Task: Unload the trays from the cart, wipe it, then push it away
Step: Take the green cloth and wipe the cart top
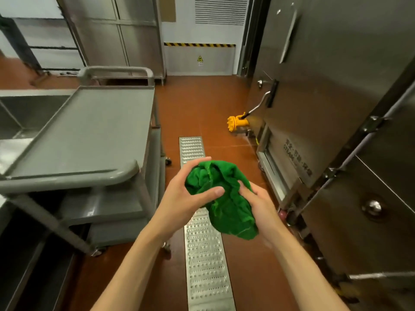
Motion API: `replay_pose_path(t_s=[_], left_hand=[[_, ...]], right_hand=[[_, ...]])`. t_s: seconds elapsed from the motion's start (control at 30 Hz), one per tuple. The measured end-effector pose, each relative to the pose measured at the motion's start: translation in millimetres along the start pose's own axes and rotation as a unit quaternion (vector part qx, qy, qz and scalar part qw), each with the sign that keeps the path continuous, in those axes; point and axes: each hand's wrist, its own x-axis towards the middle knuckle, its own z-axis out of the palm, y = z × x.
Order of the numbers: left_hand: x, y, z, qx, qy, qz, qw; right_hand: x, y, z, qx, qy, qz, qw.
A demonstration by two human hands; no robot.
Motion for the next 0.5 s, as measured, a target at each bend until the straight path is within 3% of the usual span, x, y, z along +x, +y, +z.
replay_pose_path(t_s=[0.2, 0.37, 0.5], left_hand=[[116.3, -24.0, 15.8, -0.013, 0.068, -0.024, 0.997], [193.6, -31.4, 17.8, -0.019, 0.205, -0.049, 0.977], [239.0, -30.1, -2.7, -0.015, 0.308, -0.057, 0.95]], right_hand=[[140.5, -15.0, -52.1, 0.018, -0.045, 0.01, 0.999], [254.5, -34.9, -59.8, 0.012, -0.143, 0.069, 0.987], [329.9, -51.2, -41.3, -0.058, -0.22, 0.071, 0.971]])
